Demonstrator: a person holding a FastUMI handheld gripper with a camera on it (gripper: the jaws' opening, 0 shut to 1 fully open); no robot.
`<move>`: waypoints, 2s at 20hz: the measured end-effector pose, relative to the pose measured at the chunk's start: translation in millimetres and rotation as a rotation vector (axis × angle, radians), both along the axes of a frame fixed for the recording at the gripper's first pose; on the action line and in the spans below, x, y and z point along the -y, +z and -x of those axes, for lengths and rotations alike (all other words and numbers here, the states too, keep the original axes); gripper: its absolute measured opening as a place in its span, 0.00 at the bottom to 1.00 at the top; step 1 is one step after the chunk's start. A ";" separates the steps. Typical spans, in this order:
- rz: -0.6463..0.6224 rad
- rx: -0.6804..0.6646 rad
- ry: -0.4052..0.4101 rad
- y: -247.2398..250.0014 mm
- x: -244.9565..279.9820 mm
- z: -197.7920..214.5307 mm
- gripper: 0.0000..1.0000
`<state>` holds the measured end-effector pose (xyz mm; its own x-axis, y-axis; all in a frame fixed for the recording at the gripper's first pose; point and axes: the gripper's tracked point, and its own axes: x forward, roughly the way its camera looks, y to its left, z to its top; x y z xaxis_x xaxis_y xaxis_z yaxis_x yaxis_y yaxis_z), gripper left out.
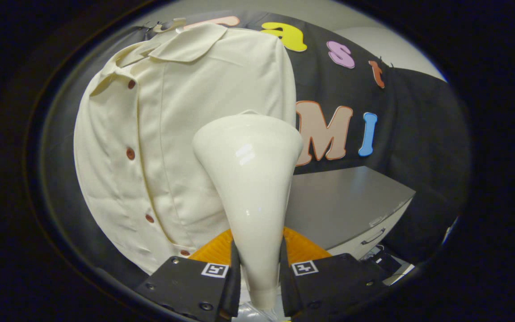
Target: Iron the clothes twice with a garment steamer, once on the left side and once on the right side.
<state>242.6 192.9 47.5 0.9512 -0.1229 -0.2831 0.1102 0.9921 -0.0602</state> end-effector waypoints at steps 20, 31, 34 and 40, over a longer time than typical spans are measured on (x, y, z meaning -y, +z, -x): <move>0.000 -0.285 -0.058 -193.7 -0.8 44.2 0.37; -0.052 -0.452 -0.072 -288.1 2.1 69.1 0.38; -0.049 -0.492 -0.083 -289.8 3.5 73.3 0.38; -0.073 -0.514 -0.090 -289.4 1.4 76.2 0.38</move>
